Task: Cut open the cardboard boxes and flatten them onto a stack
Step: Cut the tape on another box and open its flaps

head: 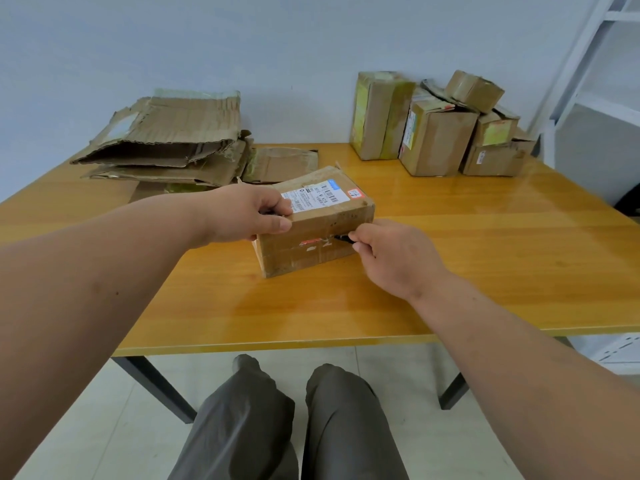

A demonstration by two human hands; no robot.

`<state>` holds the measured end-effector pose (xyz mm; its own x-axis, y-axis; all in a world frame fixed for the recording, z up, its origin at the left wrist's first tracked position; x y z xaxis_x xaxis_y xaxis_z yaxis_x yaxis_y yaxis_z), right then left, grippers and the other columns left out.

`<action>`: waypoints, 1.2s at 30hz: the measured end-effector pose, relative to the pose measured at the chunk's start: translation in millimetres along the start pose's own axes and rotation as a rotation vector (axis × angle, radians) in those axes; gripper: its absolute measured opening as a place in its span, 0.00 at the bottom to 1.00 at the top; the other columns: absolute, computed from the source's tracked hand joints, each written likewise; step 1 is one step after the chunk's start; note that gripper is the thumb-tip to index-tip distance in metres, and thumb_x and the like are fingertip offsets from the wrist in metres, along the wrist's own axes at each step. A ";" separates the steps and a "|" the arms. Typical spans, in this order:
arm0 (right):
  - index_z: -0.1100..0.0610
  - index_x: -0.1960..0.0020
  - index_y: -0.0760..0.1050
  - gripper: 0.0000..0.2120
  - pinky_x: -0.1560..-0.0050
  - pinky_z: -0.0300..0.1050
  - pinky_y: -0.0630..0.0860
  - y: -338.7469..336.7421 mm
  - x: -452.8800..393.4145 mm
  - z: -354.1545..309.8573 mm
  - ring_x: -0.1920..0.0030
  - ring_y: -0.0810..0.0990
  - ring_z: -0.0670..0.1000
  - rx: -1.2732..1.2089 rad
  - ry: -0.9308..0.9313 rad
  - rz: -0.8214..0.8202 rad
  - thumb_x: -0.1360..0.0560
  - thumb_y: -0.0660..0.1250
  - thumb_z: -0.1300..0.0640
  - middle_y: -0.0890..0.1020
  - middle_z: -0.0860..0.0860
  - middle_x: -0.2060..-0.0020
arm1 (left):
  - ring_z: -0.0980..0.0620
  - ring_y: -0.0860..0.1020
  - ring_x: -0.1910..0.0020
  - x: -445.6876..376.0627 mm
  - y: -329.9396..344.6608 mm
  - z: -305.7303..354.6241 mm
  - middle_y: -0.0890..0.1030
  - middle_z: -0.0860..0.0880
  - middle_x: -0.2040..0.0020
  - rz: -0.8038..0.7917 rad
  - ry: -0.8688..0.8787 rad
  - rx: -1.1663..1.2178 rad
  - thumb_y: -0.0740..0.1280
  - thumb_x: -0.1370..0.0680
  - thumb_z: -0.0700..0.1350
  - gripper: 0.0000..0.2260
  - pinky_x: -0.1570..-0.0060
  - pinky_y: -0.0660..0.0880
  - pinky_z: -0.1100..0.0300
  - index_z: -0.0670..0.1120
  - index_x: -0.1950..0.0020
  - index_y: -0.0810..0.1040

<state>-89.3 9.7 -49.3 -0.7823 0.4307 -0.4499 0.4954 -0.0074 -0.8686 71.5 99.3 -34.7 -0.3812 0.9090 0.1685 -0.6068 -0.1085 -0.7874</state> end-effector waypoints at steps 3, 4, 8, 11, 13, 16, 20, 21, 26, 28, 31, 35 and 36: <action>0.55 0.45 0.80 0.10 0.63 0.42 0.65 1.5 -3.3 -1.5 0.56 0.79 0.55 0.029 0.005 -0.018 0.20 0.61 0.57 0.82 0.51 0.55 | 0.54 0.76 0.44 -0.4 0.9 -0.6 0.76 0.54 0.36 -0.006 0.004 0.007 0.68 0.21 0.48 0.12 0.49 0.77 0.61 0.53 0.38 0.78; 0.54 0.45 0.80 0.10 0.63 0.43 0.65 1.0 -4.9 -1.2 0.55 0.79 0.55 0.043 0.009 -0.023 0.19 0.61 0.56 0.82 0.51 0.55 | 0.54 0.76 0.44 -0.4 0.8 -0.9 0.76 0.54 0.36 -0.007 0.004 0.007 0.68 0.21 0.48 0.12 0.50 0.77 0.61 0.53 0.37 0.78; 0.54 0.44 0.78 0.11 0.63 0.43 0.66 -1.0 -5.6 6.6 0.56 0.78 0.55 0.099 0.062 -0.016 0.18 0.59 0.56 0.80 0.52 0.55 | 0.53 0.76 0.44 0.6 -0.1 -1.7 0.76 0.54 0.36 -0.007 0.001 -0.004 0.68 0.21 0.49 0.12 0.48 0.77 0.60 0.54 0.37 0.78; 0.53 0.42 0.78 0.11 0.62 0.44 0.66 -1.3 -3.8 16.0 0.55 0.77 0.56 0.116 0.111 -0.019 0.18 0.58 0.55 0.80 0.52 0.55 | 0.51 0.77 0.43 1.1 0.0 -1.3 0.76 0.53 0.36 -0.003 -0.003 -0.012 0.68 0.21 0.49 0.12 0.46 0.77 0.58 0.55 0.38 0.78; 0.53 0.41 0.78 0.12 0.62 0.44 0.65 -3.1 -4.3 21.0 0.54 0.78 0.56 0.141 0.121 -0.025 0.18 0.58 0.55 0.80 0.52 0.54 | 0.51 0.76 0.42 0.9 0.2 -0.6 0.76 0.53 0.35 -0.005 -0.006 -0.007 0.68 0.21 0.49 0.12 0.46 0.77 0.58 0.54 0.38 0.78; 0.53 0.42 0.78 0.12 0.62 0.44 0.68 -5.8 -3.5 27.9 0.54 0.78 0.57 0.172 0.129 -0.026 0.19 0.58 0.55 0.80 0.52 0.55 | 0.52 0.76 0.42 1.2 0.9 0.1 0.75 0.53 0.35 -0.009 -0.015 -0.005 0.68 0.21 0.50 0.13 0.45 0.77 0.57 0.55 0.36 0.78; 0.55 0.44 0.78 0.11 0.63 0.45 0.67 -7.4 -2.0 40.5 0.57 0.76 0.57 0.211 0.168 -0.026 0.19 0.58 0.55 0.79 0.53 0.57 | 0.50 0.77 0.44 1.1 2.1 2.3 0.76 0.52 0.37 -0.014 -0.018 -0.032 0.67 0.21 0.51 0.13 0.43 0.78 0.53 0.55 0.36 0.78; 0.54 0.44 0.78 0.11 0.63 0.45 0.67 -9.4 -0.4 52.4 0.56 0.76 0.58 0.244 0.223 -0.047 0.19 0.58 0.56 0.79 0.53 0.56 | 0.50 0.77 0.44 0.9 1.8 2.7 0.76 0.52 0.38 -0.013 -0.016 -0.038 0.67 0.21 0.51 0.13 0.43 0.78 0.53 0.55 0.37 0.78; 0.54 0.45 0.77 0.11 0.61 0.47 0.68 -31.3 31.0 125.2 0.57 0.73 0.58 0.291 0.547 -0.125 0.19 0.57 0.57 0.77 0.54 0.58 | 0.50 0.77 0.44 -1.6 0.7 1.3 0.77 0.52 0.37 -0.007 -0.008 -0.048 0.68 0.21 0.51 0.11 0.43 0.78 0.53 0.55 0.39 0.79; 0.53 0.45 0.77 0.10 0.58 0.49 0.73 -26.7 33.9 121.5 0.54 0.76 0.60 0.227 0.553 -0.123 0.19 0.58 0.55 0.81 0.55 0.54 | 0.50 0.77 0.43 -2.8 0.4 2.2 0.77 0.53 0.37 0.003 -0.006 -0.084 0.68 0.21 0.53 0.11 0.41 0.76 0.52 0.56 0.39 0.79; 0.54 0.46 0.77 0.10 0.53 0.52 0.77 -13.4 29.6 98.9 0.53 0.78 0.60 0.090 0.534 -0.104 0.19 0.58 0.54 0.82 0.56 0.55 | 0.52 0.75 0.44 1.0 -1.9 6.0 0.77 0.54 0.38 0.047 0.000 -0.170 0.67 0.21 0.55 0.12 0.43 0.73 0.55 0.57 0.38 0.78; 0.56 0.47 0.77 0.10 0.57 0.49 0.75 -3.2 19.8 72.8 0.57 0.76 0.58 -0.034 0.534 -0.086 0.18 0.57 0.55 0.79 0.53 0.59 | 0.51 0.76 0.50 4.8 -4.4 18.0 0.79 0.54 0.47 0.148 -0.015 -0.476 0.61 0.20 0.60 0.14 0.41 0.70 0.51 0.57 0.38 0.76; 0.55 0.48 0.77 0.10 0.56 0.50 0.76 -0.4 18.6 68.0 0.57 0.78 0.58 -0.094 0.549 -0.082 0.18 0.57 0.56 0.80 0.53 0.59 | 0.50 0.75 0.51 2.8 -3.6 22.3 0.80 0.54 0.49 0.173 -0.033 -0.580 0.59 0.20 0.62 0.15 0.41 0.66 0.50 0.58 0.39 0.76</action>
<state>-129.7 -43.7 -71.4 -0.5206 0.8334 -0.1857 0.4926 0.1155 -0.8626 57.1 93.3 -18.1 -0.4675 0.8838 0.0200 -0.0586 -0.0084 -0.9982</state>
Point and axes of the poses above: each hand's wrist, its own x-axis away from the middle knuckle, its own y-axis out of the palm, z = x × y, the point moved 10 cm from there along -x, towards the middle knuckle
